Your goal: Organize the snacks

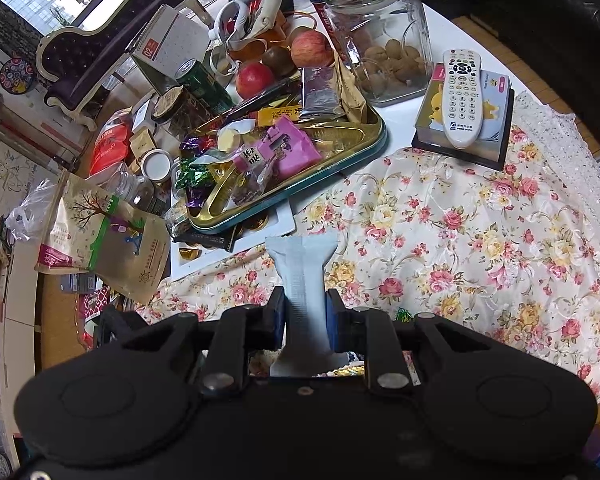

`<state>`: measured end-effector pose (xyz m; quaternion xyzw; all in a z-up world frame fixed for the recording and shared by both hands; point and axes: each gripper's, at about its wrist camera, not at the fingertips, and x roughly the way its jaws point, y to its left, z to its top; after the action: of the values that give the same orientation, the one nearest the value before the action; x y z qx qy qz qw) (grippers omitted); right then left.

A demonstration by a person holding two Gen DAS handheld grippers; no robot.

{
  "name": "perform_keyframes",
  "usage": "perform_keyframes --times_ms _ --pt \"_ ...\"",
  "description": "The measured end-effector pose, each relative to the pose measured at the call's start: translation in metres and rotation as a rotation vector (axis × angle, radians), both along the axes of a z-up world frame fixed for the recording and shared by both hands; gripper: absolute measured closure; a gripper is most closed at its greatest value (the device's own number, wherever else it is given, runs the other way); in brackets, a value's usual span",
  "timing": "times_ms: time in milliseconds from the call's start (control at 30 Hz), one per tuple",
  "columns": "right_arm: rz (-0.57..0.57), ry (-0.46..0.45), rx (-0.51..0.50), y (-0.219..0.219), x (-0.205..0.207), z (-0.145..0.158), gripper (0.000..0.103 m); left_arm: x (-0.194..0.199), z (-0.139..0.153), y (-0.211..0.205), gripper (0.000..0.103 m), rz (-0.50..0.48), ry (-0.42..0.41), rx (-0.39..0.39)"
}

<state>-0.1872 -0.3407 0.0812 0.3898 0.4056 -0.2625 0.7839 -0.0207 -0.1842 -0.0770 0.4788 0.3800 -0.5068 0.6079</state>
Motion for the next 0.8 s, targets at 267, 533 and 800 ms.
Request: perform_keyframes --times_ms 267,533,800 --pt "0.009 0.0 0.015 0.001 0.0021 -0.0012 0.081 0.0037 0.0059 -0.0008 0.068 -0.039 -0.105 -0.032" --pt "-0.007 0.001 0.021 -0.0009 0.0031 -0.0027 0.081 0.005 -0.0028 -0.0063 0.069 -0.076 -0.13 -0.006" --pt "-0.001 0.014 0.025 0.0015 0.0076 -0.0064 0.081 0.0081 -0.0012 -0.0079 0.067 -0.066 -0.099 -0.009"
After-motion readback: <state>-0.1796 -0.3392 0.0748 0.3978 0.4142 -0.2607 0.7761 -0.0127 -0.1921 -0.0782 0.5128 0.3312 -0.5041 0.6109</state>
